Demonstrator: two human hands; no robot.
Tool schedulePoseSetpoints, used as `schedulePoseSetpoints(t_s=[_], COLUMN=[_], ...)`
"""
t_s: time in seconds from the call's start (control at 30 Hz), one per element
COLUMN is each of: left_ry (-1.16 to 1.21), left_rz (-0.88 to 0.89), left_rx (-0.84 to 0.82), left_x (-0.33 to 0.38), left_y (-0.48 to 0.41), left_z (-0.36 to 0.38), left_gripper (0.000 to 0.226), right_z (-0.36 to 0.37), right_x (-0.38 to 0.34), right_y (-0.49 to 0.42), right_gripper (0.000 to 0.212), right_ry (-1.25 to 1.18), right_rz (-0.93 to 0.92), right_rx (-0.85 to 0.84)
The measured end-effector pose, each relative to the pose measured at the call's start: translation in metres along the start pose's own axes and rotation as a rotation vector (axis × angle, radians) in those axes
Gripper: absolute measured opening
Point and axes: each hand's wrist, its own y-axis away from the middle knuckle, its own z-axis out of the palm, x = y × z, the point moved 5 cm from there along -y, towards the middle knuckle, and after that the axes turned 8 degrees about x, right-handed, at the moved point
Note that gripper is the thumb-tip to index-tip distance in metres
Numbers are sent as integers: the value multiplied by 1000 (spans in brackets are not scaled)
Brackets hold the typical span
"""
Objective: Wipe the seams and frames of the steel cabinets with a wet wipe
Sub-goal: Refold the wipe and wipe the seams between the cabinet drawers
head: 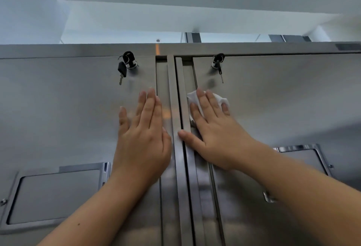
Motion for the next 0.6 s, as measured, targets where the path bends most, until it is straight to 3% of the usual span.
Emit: schedulePoseSetpoints(t_s=[0.27, 0.4, 0.5, 0.6], left_ry=[-13, 35, 65, 94], left_rz=[23, -47, -95, -113], left_rx=[9, 3, -17, -55], left_x=[0, -2, -4, -1], left_y=[0, 5, 11, 16], left_z=[-1, -3, -5, -9], left_gripper=[60, 62, 63, 66], right_z=[-9, 7, 27, 45], right_x=[-4, -13, -29, -37], right_y=[-37, 14, 77, 118], right_gripper=[84, 89, 85, 80], right_ry=[-54, -94, -98, -136], right_rz=[128, 74, 24, 50], right_rx=[44, 32, 202, 196])
